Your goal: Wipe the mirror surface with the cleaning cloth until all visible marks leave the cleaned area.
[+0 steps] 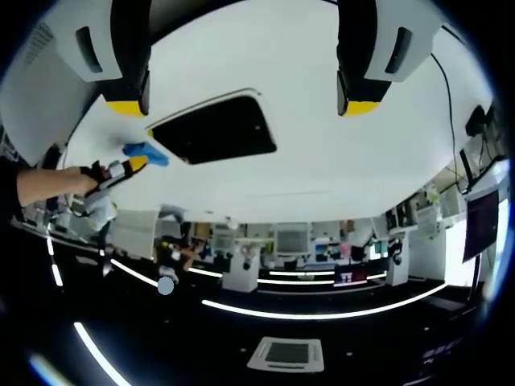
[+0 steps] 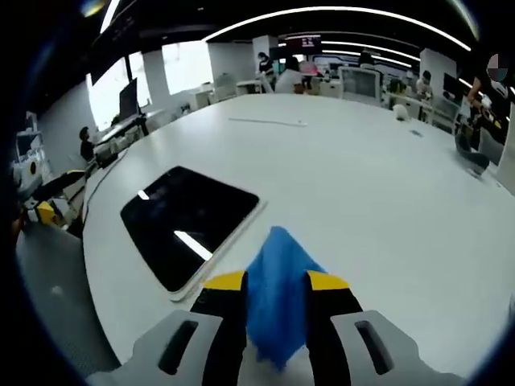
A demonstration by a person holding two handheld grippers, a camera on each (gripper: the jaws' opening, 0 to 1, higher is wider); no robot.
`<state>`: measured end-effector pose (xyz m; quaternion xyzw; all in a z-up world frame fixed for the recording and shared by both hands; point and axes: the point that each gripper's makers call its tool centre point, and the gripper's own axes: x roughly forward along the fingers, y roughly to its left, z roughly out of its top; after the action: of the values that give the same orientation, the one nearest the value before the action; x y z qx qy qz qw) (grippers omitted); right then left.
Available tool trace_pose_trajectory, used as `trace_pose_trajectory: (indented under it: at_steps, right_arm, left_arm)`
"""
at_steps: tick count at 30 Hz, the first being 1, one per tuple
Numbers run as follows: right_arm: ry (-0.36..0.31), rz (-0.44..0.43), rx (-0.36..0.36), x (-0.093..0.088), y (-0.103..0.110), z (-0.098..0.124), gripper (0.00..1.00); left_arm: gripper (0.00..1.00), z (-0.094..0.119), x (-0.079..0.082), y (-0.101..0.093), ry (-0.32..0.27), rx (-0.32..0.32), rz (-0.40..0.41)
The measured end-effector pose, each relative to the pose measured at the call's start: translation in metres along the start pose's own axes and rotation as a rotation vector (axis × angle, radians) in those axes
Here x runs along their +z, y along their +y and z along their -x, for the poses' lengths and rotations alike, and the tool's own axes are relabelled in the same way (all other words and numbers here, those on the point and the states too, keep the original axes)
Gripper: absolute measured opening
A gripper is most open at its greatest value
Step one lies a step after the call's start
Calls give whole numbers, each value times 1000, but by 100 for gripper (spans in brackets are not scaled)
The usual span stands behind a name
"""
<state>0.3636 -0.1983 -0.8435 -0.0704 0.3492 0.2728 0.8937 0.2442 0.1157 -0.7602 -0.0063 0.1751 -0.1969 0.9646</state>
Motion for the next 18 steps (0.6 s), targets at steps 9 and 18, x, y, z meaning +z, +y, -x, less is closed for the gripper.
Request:
trace_pose_trajectory:
  at_steps: [9,18]
  right_arm:
    - [61,35,-6,-14,-4,-7,21]
    - [104,13,-26,-12,-6,-9,7]
  left_arm:
    - [97,0,0,-2,-2,-12,-6]
    - [96,0,0,-2,-2,-14,-5]
